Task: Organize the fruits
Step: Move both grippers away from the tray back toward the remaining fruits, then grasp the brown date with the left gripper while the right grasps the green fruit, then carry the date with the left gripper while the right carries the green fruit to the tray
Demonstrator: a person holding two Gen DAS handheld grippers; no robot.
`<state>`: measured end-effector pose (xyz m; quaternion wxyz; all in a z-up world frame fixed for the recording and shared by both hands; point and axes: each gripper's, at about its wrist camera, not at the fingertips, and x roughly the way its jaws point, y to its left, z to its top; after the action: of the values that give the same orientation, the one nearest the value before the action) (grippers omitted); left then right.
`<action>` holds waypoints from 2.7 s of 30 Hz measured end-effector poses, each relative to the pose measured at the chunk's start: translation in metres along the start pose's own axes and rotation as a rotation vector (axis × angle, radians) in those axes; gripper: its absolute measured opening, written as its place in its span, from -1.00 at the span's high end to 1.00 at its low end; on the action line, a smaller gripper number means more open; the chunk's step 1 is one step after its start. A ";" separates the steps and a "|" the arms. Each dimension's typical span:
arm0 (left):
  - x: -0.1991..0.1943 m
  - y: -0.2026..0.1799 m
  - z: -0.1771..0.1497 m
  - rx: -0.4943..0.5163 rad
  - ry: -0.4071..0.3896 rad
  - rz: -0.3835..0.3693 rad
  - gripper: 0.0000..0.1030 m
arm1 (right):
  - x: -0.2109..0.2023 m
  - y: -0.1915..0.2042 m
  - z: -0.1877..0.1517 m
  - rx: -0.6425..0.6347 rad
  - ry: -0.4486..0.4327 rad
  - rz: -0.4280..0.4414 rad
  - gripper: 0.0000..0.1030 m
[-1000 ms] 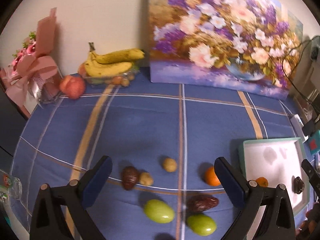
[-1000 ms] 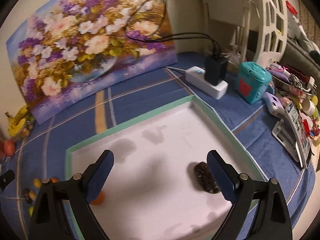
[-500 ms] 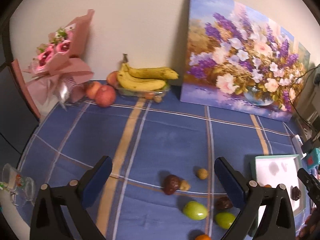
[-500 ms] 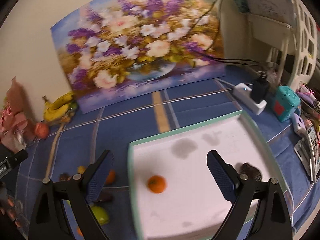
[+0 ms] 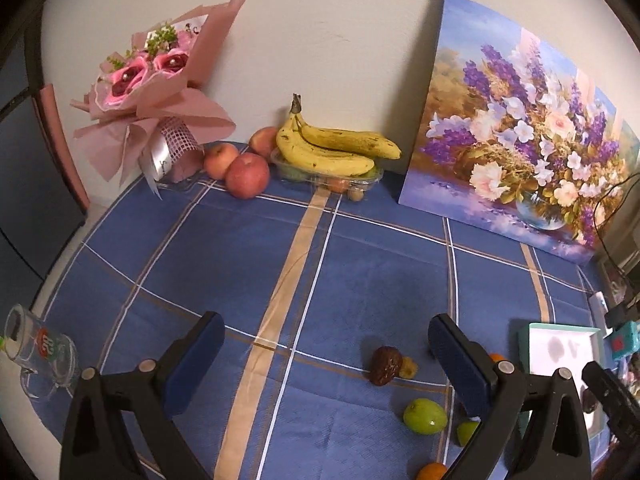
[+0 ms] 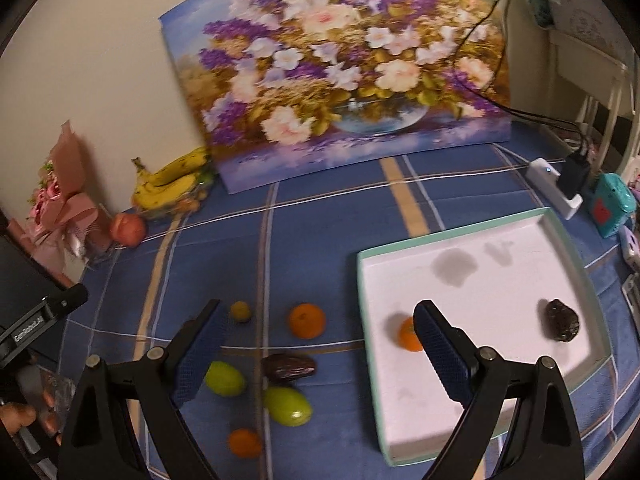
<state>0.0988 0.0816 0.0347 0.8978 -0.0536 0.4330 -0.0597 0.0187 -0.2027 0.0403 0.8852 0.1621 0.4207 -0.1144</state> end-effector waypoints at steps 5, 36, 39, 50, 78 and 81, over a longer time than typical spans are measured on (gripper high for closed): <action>0.028 -0.005 -0.004 0.001 0.072 -0.012 -1.00 | 0.009 0.011 -0.005 -0.022 0.038 0.010 -0.83; 0.152 -0.036 -0.047 -0.068 0.383 -0.174 -0.43 | 0.120 0.032 -0.078 -0.167 0.464 -0.054 -0.77; 0.152 -0.038 -0.047 -0.068 0.383 -0.190 -0.13 | 0.120 0.032 -0.080 -0.177 0.464 -0.063 -0.75; 0.148 -0.032 -0.044 -0.103 0.387 -0.220 0.29 | 0.110 0.040 -0.075 -0.181 0.449 -0.047 -0.05; 0.076 -0.032 -0.007 -0.083 0.166 -0.177 0.29 | 0.061 0.027 -0.031 -0.052 0.280 0.020 0.06; 0.078 -0.039 -0.009 -0.062 0.177 -0.162 0.29 | 0.062 0.022 -0.026 -0.027 0.264 0.029 0.06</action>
<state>0.1373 0.0309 -0.0252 0.8462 -0.1107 0.5066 -0.1229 0.0465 -0.1766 -0.0198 0.8258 0.1697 0.5328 -0.0735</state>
